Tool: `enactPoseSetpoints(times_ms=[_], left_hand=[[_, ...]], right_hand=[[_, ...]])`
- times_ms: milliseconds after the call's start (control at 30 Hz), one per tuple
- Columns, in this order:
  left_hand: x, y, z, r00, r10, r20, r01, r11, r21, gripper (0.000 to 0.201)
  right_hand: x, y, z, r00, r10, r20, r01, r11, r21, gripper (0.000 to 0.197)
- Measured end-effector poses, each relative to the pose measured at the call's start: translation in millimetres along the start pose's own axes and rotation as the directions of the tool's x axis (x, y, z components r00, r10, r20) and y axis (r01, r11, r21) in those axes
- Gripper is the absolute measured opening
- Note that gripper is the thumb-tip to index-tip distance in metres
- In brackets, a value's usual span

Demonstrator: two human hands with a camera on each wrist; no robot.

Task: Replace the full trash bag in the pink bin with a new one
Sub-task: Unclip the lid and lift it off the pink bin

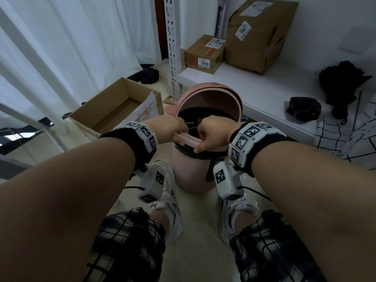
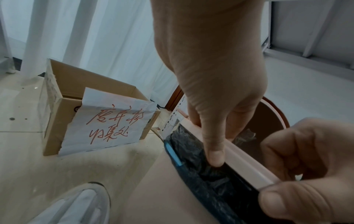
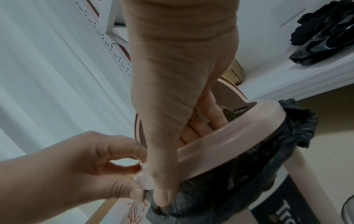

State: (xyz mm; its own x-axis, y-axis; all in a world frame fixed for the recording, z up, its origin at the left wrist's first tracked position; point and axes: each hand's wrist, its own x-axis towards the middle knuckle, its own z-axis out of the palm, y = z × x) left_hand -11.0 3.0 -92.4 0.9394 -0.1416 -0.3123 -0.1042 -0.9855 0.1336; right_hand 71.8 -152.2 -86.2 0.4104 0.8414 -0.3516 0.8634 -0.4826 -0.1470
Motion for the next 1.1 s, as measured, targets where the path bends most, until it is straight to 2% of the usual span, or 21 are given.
enactPoseSetpoints(times_ms=[133,300,567,633,767,933,1033,1100], left_hand=[[-3,3,-2,1.0,-0.004,-0.013,0.004,1.0,0.014,0.048],[-5,8,-6,1.0,-0.026,-0.008,0.026,0.999,0.023,0.05],[-3,19,-8,0.998,0.032,0.058,-0.037,0.996,0.085,0.049],[-5,18,-12,0.999,0.036,0.02,-0.037,0.997,0.063,0.048],[-11,7,-30,0.991,-0.027,-0.133,0.02,0.999,-0.047,0.047],[-14,5,-36,0.99,-0.1,-0.096,0.095,0.994,-0.053,0.044],[-13,6,-37,0.985,-0.094,-0.146,0.086,0.994,-0.063,0.029],[-13,9,-37,0.981,-0.097,-0.166,0.085,0.993,-0.077,0.027]], right_hand=[[0,-6,-2,0.999,-0.035,0.011,0.035,0.999,0.018,0.041],[-3,-8,-3,1.0,-0.018,-0.02,0.018,1.0,0.025,0.04],[-10,-11,-4,0.996,-0.034,0.082,0.033,0.999,0.008,0.037],[-14,-11,-8,0.999,-0.022,0.047,0.022,1.0,0.014,0.036],[-21,-3,-33,0.988,0.035,-0.152,-0.025,0.997,0.067,0.038],[-24,-2,-40,0.987,0.032,-0.159,-0.013,0.992,0.122,0.035],[-22,-1,-41,0.983,0.044,-0.176,-0.02,0.99,0.138,0.033],[-23,1,-41,0.982,0.066,-0.178,-0.041,0.99,0.138,0.034]])
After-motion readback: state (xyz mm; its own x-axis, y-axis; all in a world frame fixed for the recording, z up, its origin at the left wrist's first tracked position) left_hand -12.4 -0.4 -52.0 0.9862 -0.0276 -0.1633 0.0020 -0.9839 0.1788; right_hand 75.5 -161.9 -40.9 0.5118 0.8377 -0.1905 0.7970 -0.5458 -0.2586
